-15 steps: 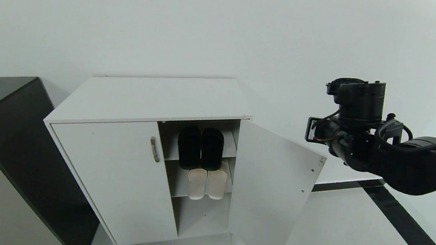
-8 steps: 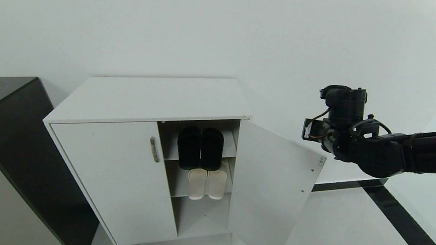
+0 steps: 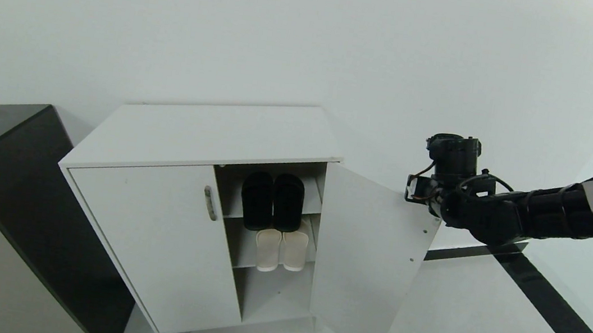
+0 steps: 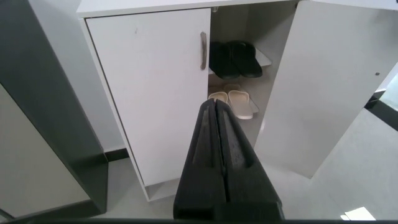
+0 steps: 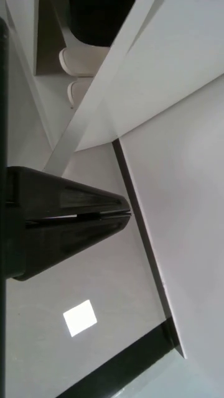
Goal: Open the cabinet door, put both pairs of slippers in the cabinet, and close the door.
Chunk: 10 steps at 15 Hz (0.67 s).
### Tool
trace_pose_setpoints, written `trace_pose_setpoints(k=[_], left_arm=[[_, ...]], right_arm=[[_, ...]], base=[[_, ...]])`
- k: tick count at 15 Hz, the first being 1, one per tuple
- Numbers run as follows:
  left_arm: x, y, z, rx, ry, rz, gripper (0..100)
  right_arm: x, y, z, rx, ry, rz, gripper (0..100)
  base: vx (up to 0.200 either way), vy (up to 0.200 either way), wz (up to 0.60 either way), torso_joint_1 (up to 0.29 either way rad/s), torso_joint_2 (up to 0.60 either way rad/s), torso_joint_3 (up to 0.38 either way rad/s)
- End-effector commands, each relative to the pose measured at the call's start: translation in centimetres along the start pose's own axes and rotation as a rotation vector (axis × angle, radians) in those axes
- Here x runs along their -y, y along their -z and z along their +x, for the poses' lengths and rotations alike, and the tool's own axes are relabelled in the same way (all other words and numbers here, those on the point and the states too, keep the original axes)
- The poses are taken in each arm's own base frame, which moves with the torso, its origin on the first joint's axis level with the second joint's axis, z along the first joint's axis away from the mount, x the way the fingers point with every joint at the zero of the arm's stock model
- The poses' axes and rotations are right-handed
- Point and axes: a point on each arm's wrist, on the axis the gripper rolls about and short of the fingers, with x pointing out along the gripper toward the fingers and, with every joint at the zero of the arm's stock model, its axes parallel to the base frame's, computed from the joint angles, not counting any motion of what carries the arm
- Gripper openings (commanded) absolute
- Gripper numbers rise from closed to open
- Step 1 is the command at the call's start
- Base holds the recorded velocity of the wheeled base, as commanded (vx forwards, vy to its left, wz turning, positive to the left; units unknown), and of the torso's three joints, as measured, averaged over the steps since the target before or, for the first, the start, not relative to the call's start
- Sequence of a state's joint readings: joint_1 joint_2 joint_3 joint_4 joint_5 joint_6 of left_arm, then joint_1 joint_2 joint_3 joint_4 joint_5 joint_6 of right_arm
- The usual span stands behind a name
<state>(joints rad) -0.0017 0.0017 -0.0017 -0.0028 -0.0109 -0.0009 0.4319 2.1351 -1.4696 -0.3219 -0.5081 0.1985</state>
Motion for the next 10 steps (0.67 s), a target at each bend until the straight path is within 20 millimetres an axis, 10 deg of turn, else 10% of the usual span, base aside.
trace_pose_setpoints(k=[1,10], left_arm=[[0.0,0.0,0.0,0.000,0.000,-0.001,0],[0.0,0.0,0.0,0.000,0.000,0.001,0]], right_arm=[[-0.1,0.4,0.3,-0.009,0.001,-0.005,0],[-2.0,1.4,-3.6,-0.039,-0.076,-0.045,0]], base=[[0.000,0.000,0.00,0.000,0.00,0.000],[0.000,0.000,0.00,0.000,0.00,0.000]])
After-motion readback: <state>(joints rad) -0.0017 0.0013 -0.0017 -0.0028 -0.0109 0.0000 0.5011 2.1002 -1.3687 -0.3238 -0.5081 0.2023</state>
